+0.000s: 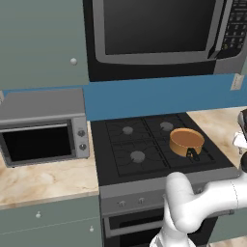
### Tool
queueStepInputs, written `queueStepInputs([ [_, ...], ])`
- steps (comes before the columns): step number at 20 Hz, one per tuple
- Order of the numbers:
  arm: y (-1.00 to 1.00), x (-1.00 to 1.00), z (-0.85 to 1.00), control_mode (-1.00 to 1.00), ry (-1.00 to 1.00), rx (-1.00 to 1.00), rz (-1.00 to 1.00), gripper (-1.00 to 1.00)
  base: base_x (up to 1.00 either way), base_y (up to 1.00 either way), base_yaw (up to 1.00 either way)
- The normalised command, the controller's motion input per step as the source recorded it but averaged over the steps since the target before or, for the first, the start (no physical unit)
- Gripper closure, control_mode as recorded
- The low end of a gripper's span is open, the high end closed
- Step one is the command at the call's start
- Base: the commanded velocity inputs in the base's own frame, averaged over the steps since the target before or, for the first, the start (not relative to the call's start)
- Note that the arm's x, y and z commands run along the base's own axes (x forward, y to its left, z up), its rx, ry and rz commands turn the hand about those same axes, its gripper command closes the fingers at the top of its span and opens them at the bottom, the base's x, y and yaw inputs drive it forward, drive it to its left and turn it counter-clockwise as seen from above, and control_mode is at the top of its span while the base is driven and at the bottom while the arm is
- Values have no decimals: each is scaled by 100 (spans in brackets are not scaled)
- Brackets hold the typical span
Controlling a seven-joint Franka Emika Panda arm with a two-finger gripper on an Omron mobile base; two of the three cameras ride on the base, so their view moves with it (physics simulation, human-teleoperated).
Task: Pick up the sugar cube(s) and place them in the saucepan with hot chocolate.
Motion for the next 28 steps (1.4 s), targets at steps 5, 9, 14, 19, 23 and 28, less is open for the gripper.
queueStepInputs([
  [5, 0, -9, -9, -100, 0, 0, -3, 100, 0, 0, 0],
  [9, 0, -19, -1, -100, 0, 0, -7, 100, 0, 0, 0],
  [14, 0, -19, 0, -100, 1, 0, -6, 100, 0, 0, 0],
  [19, 7, -5, 3, -100, -3, 0, -1, 100, 0, 0, 0],
  [23, 57, -1, 42, -100, -28, -9, 6, 100, 0, 0, 0],
  [28, 100, -23, 63, -100, -32, -22, 21, 100, 0, 0, 0],
])
